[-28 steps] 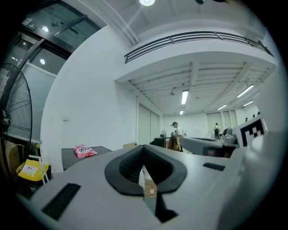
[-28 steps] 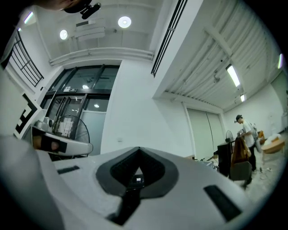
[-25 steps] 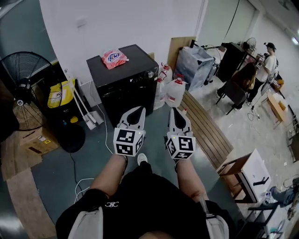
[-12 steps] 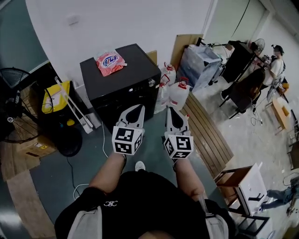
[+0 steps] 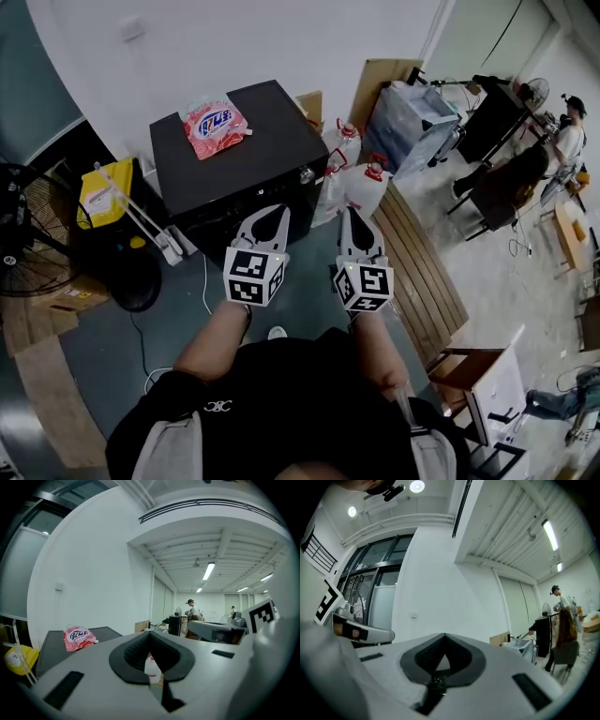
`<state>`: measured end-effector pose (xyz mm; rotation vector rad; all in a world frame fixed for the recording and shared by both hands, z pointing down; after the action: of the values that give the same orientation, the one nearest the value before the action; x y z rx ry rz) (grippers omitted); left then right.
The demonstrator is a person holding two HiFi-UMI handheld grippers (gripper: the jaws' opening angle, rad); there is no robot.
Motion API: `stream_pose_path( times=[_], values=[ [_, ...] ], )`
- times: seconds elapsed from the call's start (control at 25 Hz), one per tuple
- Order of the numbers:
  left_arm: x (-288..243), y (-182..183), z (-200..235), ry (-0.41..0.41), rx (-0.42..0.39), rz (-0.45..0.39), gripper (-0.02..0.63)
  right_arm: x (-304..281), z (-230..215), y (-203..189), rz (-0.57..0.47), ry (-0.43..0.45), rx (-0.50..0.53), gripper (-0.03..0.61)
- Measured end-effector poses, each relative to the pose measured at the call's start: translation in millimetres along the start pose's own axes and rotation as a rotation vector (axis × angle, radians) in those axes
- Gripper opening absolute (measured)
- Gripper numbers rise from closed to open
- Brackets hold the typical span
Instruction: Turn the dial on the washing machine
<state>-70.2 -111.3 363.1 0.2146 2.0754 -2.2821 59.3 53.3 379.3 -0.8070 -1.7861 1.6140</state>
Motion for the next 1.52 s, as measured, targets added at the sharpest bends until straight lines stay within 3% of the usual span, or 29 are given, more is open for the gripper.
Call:
stream_pose_path(
  times=[0.2,0.52,0.72,0.8,0.92,1.12,1.32,1.52],
  values=[
    [-19,-2,16,0.079,0.006,0.019,-0.005,-42,-21,-6,0.009,0.024,-0.007,0.0],
    [-61,0,35,0.284,0.068,0.009,-0.005,-132,-52,-29,0.114,0.192,-0.117,0.0],
    [-86,-8,36,0.383,0.105,0.033,-0.005,-173,-63,-60,0.169,0.262,-0.124,0.002],
    [-91,-15,33,0.42,0.119,0.049,-0.005,-184,-69,-74,0.178,0.274,-0.149,0.023],
    [-95,-25,32,0.48,0.144,0.07,-0.005,-202,-76,-96,0.229,0.296,-0.215,0.118],
    [-92,-34,31,0.574,0.169,0.099,-0.005,-231,-86,-138,0.377,0.331,-0.409,0.275],
    [-90,-38,29,0.647,0.178,0.118,-0.005,-254,-102,-186,0.572,0.295,-0.826,0.295],
    [-86,-44,24,0.702,0.19,0.15,-0.005,-271,-107,-229,0.646,0.263,-1.076,0.296]
  ],
)
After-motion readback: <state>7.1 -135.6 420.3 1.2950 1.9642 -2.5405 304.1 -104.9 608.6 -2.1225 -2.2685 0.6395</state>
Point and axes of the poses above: the fingertips, and each gripper's own axes: x backward along the fingers, z to its left, y out of its top, the point moved 10 cm from there along x, backward along the fingers, and after that the axes turned 8 degrees about -y, right-handed, at the moved point
